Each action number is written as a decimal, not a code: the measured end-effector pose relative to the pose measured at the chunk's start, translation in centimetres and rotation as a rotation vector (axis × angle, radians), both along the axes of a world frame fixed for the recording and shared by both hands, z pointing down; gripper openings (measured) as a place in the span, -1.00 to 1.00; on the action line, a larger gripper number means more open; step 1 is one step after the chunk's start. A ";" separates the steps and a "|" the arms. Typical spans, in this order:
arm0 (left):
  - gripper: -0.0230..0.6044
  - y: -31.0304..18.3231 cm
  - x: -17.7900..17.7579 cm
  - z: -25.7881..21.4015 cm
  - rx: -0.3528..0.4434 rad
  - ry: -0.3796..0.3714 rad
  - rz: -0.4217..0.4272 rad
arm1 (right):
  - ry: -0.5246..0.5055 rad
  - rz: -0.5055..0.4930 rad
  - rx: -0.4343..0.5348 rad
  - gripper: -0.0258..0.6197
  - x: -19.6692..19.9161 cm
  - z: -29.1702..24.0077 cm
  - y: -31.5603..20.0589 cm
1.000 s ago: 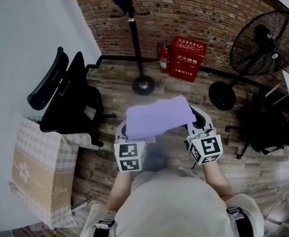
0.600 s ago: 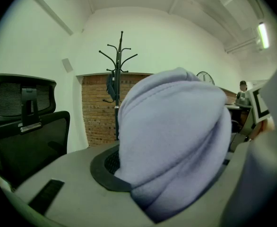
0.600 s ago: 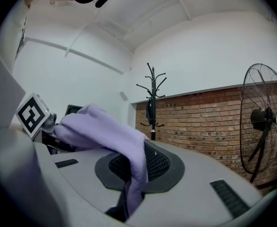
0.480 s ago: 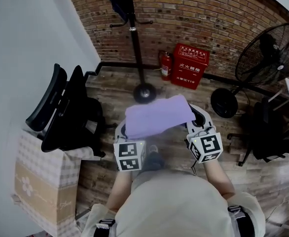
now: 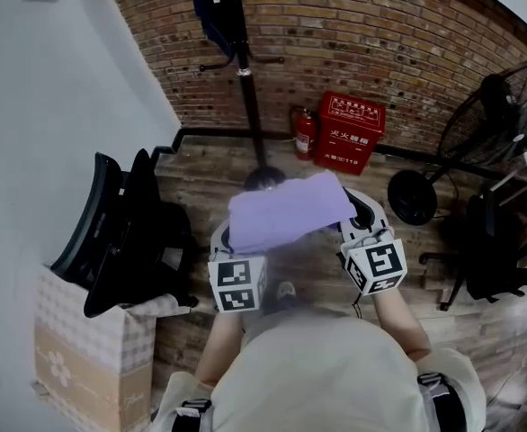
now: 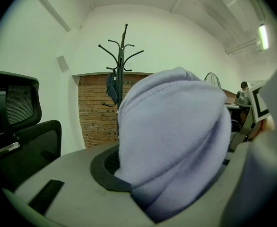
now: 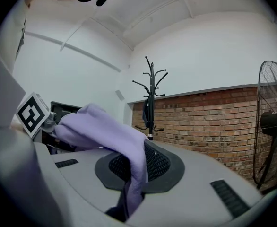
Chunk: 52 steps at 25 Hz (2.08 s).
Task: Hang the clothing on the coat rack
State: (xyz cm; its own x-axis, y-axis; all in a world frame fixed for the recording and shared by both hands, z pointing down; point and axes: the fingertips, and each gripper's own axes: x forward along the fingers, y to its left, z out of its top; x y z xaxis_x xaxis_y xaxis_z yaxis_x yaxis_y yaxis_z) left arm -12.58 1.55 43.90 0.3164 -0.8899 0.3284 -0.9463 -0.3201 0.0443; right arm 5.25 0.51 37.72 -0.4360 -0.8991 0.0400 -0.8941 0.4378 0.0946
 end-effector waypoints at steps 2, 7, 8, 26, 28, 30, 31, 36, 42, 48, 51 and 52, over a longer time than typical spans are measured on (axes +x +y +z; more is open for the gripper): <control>-0.52 -1.5 -0.4 -0.1 0.008 -0.001 0.002 | -0.001 0.005 0.007 -0.87 -0.4 -0.1 -1.3; -0.52 -4.6 -1.1 0.2 0.010 -0.014 0.014 | -0.003 0.019 0.013 -0.87 -1.0 0.4 -4.4; -0.52 -5.2 -1.3 0.3 0.010 -0.016 0.015 | -0.004 0.021 0.015 -0.87 -1.2 0.4 -5.0; -0.52 -13.9 -2.9 -0.6 0.037 -0.030 0.018 | -0.016 0.028 0.042 -0.87 -2.6 -0.3 -13.5; -0.52 -14.6 -2.9 -0.7 0.040 -0.034 0.014 | -0.012 0.025 0.049 -0.87 -2.5 -0.5 -14.3; -0.52 -15.5 -2.6 -0.9 0.045 -0.040 0.014 | -0.006 0.021 0.060 -0.87 -2.3 -0.7 -15.4; -0.52 -15.9 -2.4 -0.9 0.048 -0.043 0.015 | -0.005 0.018 0.065 -0.87 -2.1 -0.8 -15.9; -0.52 -19.2 -1.5 -1.7 0.079 -0.060 0.002 | -0.001 -0.003 0.104 -0.87 -1.1 -1.9 -19.3; -0.52 -24.3 -0.3 -2.9 0.098 -0.078 -0.026 | 0.010 -0.037 0.146 -0.87 0.2 -3.5 -24.7; -0.52 -29.3 0.8 -4.3 0.111 -0.091 -0.063 | 0.003 -0.060 0.151 -0.87 1.6 -4.8 -29.8; -0.52 -31.4 1.4 -4.9 0.111 -0.093 -0.077 | 0.009 -0.075 0.162 -0.87 2.1 -5.7 -32.1; -0.52 -32.0 1.6 -5.1 0.111 -0.094 -0.082 | 0.010 -0.080 0.167 -0.87 2.2 -6.0 -32.9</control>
